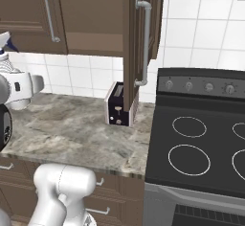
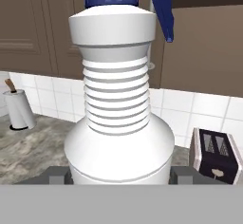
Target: Open the cabinet. Pick the spray and place it next to the sink. Then close the cabinet.
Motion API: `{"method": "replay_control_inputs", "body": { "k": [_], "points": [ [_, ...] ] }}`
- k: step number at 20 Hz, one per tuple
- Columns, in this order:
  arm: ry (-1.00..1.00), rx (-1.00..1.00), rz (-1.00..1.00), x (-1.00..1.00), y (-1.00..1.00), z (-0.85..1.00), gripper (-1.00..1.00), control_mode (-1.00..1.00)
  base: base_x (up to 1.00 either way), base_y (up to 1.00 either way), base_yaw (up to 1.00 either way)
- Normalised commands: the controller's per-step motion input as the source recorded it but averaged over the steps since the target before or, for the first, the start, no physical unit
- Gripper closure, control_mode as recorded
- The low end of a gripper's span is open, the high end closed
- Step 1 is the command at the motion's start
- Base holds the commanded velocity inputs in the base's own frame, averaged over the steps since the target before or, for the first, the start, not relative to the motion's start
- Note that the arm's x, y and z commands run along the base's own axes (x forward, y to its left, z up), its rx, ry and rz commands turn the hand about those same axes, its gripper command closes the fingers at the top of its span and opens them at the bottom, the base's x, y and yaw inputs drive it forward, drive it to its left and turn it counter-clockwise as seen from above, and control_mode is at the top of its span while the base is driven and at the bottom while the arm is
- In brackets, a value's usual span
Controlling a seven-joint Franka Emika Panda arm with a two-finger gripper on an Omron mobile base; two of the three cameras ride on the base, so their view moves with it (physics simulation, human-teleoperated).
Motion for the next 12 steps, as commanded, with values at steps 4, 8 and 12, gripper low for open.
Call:
{"method": "replay_control_inputs", "body": {
  "k": [4,8,12],
  "points": [
    [0.0,0.0,0.01,-0.19,0.0,0.0,1.0,-1.0,0.0,0.0,0.0],
    [0.0,0.0,0.02,-0.14,0.0,0.0,1.0,-1.0,0.0,0.0,0.0],
    [0.0,0.0,0.0,0.0,0.0,0.0,1.0,1.0,-0.36,0.0,0.02]
  ]
}}
